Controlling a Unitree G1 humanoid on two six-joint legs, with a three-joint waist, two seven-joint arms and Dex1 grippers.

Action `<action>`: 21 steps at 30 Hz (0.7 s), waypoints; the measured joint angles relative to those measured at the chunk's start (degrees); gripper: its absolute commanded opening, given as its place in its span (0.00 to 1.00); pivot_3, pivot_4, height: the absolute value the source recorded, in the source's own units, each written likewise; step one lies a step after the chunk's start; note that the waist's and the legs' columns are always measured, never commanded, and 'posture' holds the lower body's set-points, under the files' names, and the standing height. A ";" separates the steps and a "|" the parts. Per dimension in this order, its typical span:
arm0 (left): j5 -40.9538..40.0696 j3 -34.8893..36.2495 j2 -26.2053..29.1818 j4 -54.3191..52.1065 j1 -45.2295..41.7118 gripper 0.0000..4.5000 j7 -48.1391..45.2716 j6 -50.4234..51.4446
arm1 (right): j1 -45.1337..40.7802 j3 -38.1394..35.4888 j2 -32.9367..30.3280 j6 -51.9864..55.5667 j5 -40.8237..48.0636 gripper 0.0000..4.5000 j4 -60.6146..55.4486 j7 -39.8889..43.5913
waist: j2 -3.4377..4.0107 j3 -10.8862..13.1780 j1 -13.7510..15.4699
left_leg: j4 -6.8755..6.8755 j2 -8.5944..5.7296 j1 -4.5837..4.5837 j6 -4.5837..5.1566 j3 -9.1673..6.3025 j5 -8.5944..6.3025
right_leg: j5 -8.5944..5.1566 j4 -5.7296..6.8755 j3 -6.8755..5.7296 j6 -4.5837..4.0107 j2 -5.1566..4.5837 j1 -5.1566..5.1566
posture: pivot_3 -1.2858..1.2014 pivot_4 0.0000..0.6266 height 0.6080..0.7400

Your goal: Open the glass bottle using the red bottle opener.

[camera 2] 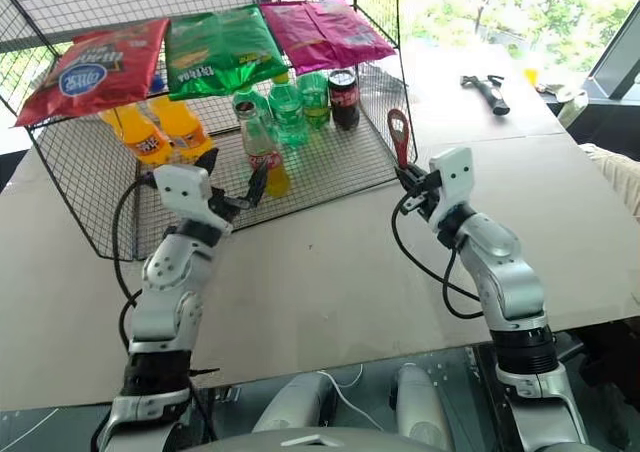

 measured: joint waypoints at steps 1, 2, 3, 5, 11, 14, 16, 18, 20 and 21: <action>0.45 -0.13 -0.16 2.20 -1.33 1.00 0.13 -0.94 | 0.03 -0.10 0.40 0.08 0.01 0.00 -0.05 -0.13 | 0.00 0.00 0.01 | 0.00 -0.01 0.00 0.00 -0.01 0.00 | 0.00 0.00 -0.01 0.00 0.00 -0.01 | 0.52 0.24 1.00; 0.81 -0.12 -0.41 4.86 -2.89 1.00 0.32 -1.82 | 0.09 -0.09 0.88 0.23 0.06 0.00 -0.15 -0.34 | 0.00 0.00 0.00 | 0.00 -0.01 -0.01 0.00 -0.02 0.00 | 0.00 0.00 -0.02 0.00 0.01 -0.02 | 0.52 0.24 1.00; 0.96 -0.12 -0.59 6.55 -3.96 1.00 0.39 -2.39 | 0.18 -0.05 1.15 0.46 0.13 0.00 -0.27 -0.53 | 0.00 0.00 0.01 | 0.00 -0.01 -0.02 0.00 -0.02 0.00 | 0.00 0.01 -0.02 0.00 0.01 -0.04 | 0.52 0.24 1.00; 0.98 -0.16 -0.95 9.54 -5.61 1.00 0.25 -3.72 | 0.88 -0.05 1.55 1.08 0.14 0.00 -1.13 -0.88 | 0.00 0.00 -0.03 | 0.00 -0.01 -0.04 0.00 -0.01 0.00 | 0.00 0.01 0.00 0.00 -0.02 -0.05 | 0.52 0.24 1.00; 1.48 -0.26 -0.85 20.25 -11.40 1.00 -0.66 -7.37 | 2.66 0.33 2.20 1.50 0.08 0.00 -3.28 -1.13 | -0.01 0.00 -0.05 | 0.04 -0.08 -0.04 0.00 -0.02 0.00 | 0.00 0.05 -0.02 0.01 -0.02 -0.05 | 0.52 0.24 1.00; 1.78 -0.34 -0.54 25.70 -14.53 1.00 -1.10 -8.44 | 2.66 0.38 2.54 1.52 0.03 0.00 -3.95 -1.18 | -0.01 -0.01 -0.08 | 0.04 -0.12 -0.04 0.00 -0.04 0.01 | 0.00 0.06 -0.04 0.01 -0.01 -0.05 | 0.52 0.24 1.00; 1.76 -0.40 -0.44 28.05 -15.70 1.00 -1.78 -9.24 | 2.66 0.38 2.56 1.52 -0.12 0.00 -3.95 -1.18 | -0.01 -0.01 -0.17 | 0.04 -0.13 -0.05 0.00 -0.03 0.00 | 0.00 0.05 -0.03 0.01 -0.02 -0.05 | 0.52 0.24 1.00; 1.35 -0.42 -0.46 29.23 -15.93 1.00 -2.86 -9.91 | 2.67 0.37 2.56 1.52 -0.21 0.00 -3.95 -1.18 | -0.01 -0.01 -0.40 | 0.03 -0.13 -0.06 0.00 -0.04 0.00 | 0.00 0.04 -0.03 0.01 -0.03 -0.06 | 0.52 0.24 1.00; 1.31 -0.42 -0.48 29.95 -16.02 0.84 -3.44 -10.48 | 2.68 0.37 2.56 1.52 -0.28 0.00 -3.95 -1.18 | -0.01 -0.01 -0.67 | 0.03 -0.12 -0.06 0.00 -0.06 0.00 | 0.00 0.04 -0.04 0.01 -0.04 -0.06 | 0.52 0.24 1.00; 1.31 -0.43 -0.48 30.13 -16.06 0.74 -3.49 -10.58 | 2.68 0.37 2.56 1.52 -0.31 0.00 -3.95 -1.18 | -0.01 -0.01 -0.75 | 0.04 -0.12 -0.05 0.00 -0.06 0.00 | 0.00 0.05 -0.04 0.01 -0.05 -0.06 | 0.52 0.24 1.00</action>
